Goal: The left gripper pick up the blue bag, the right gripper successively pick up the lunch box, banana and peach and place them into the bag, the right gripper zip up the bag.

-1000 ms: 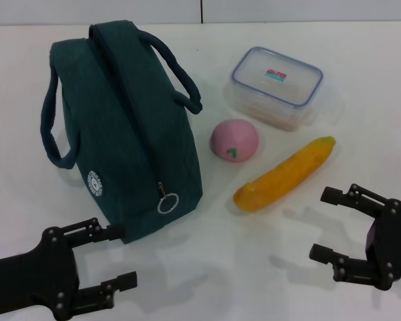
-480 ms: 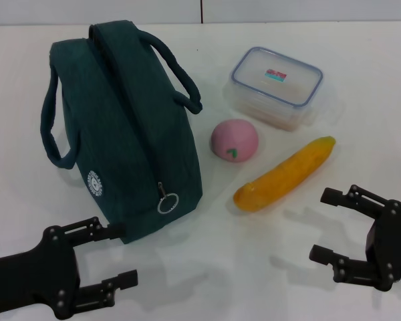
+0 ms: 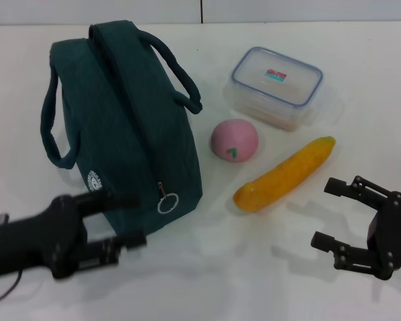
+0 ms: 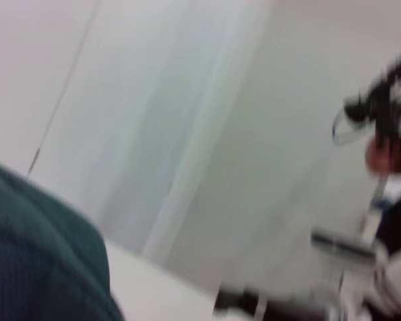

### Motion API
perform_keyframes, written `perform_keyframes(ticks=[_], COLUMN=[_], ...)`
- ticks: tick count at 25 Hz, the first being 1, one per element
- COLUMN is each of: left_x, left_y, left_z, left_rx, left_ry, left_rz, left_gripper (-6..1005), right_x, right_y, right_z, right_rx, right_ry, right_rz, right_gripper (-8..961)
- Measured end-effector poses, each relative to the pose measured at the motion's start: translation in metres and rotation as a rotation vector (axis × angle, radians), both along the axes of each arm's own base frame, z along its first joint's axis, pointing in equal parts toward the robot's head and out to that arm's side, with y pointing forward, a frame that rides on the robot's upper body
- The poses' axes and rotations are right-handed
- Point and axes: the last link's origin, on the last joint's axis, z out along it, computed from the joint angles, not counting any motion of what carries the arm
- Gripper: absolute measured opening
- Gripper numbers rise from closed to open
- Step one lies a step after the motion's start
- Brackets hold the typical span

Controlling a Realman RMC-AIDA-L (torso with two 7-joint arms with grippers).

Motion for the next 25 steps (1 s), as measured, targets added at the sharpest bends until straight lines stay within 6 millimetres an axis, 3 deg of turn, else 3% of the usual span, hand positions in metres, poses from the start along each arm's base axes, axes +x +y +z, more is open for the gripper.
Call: perform_keyframes(ticks=[5,13,19,25], left_x=[0.008,0.011,0.017,0.030], left_y=[0.021,0.054,0.089,0.123], left_z=[0.019,0.074,0.115,0.123], left_rx=[-0.098,-0.159,-0.200,-0.239], left_ry=[-0.089,-0.096,0.053,0.302], left_rz=[0.119,0.273,0.516,0.733], left_gripper=[720,720,719,719], right_x=[0.000,0.002,0.002,0.002], right_y=[0.000,0.000,0.000,-0.001], right_z=[-0.001,-0.004,-0.004,-0.005], right_rx=[-0.003,-0.010,-0.013,-0.018], right_ry=[0.001,-0.002,-0.003,0.001], right_rz=[-0.007,-0.025,-0.026,-0.032], right_gripper=[838,833,830,827])
